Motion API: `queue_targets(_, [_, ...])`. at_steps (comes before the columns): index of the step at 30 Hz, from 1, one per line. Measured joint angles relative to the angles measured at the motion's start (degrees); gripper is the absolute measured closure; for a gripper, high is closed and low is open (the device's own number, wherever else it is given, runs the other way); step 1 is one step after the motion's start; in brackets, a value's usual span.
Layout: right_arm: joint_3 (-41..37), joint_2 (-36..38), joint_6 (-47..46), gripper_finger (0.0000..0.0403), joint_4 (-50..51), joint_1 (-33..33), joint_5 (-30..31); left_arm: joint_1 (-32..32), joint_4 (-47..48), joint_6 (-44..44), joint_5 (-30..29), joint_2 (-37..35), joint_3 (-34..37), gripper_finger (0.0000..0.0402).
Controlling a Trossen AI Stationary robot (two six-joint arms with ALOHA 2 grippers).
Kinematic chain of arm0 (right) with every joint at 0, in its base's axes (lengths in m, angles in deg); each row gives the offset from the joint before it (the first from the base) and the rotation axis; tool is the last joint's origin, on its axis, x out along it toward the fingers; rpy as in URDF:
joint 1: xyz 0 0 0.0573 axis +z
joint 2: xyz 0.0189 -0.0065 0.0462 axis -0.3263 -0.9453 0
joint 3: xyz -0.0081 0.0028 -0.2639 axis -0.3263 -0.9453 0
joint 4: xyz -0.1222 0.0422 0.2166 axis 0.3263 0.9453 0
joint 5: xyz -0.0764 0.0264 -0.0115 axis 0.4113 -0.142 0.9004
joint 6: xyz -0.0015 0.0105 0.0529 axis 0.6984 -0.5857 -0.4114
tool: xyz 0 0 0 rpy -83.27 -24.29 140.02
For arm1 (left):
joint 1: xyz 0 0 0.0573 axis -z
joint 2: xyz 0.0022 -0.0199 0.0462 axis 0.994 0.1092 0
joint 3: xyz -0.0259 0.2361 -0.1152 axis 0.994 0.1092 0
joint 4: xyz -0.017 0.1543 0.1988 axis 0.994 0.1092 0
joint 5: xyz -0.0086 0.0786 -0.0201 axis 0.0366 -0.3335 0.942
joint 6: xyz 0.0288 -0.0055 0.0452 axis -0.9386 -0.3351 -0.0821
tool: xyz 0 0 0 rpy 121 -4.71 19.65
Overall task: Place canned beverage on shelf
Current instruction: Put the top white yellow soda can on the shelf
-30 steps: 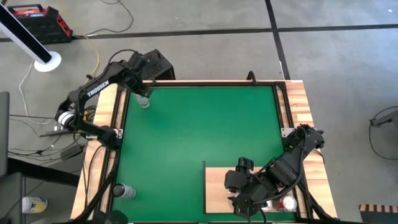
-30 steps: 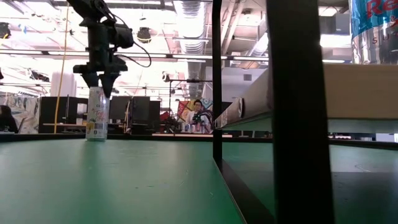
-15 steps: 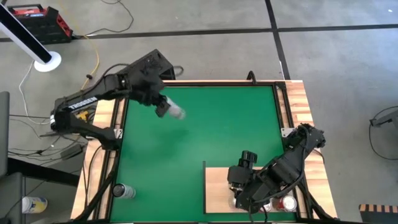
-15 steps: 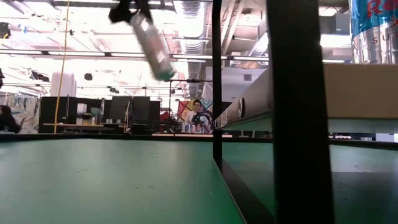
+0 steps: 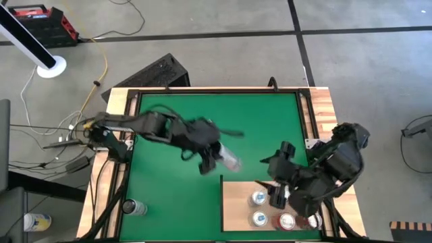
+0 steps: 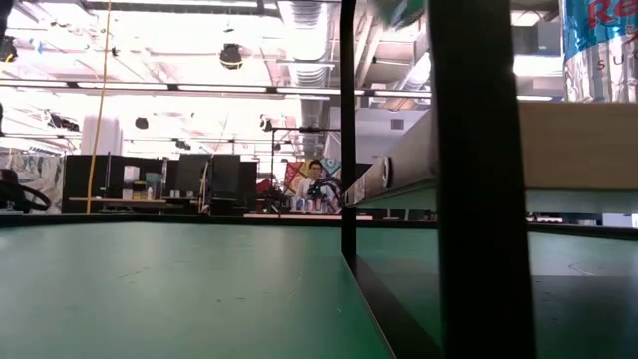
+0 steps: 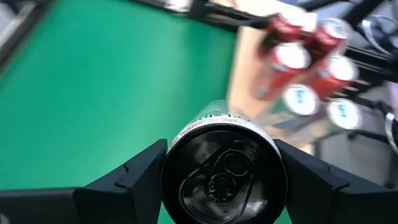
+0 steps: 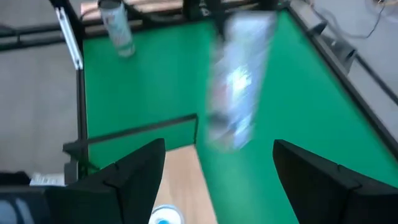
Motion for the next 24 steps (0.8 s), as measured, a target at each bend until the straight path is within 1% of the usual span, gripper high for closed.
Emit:
queue_targets(5, [-0.09,2.72,0.22,0.0081,-0.01,0.88,4.12,5.71,-0.11,1.32,2.82,8.47,-9.68,0.0167])
queue_targets(10, [-0.09,4.21,2.83,0.0081,-0.03,0.89,4.29,9.97,0.18,3.67,4.45,14.4,-15.96,0.0167])
queue_targets(14, [-0.09,5.01,5.88,0.0081,-0.01,0.2,4.23,12.74,-0.69,7.26,4.81,15.78,-15.92,0.0167])
queue_targets(18, [-0.09,5.06,8.99,0.0081,0.0,-0.99,3.89,14.11,-0.5,10.49,4.25,17.76,-15.53,0.0167])
queue_targets(24, [-0.09,5.06,12.17,0.0081,-0.02,-3.18,0.87,14.88,-2.02,13.28,3.78,20.87,-15.55,0.0167])
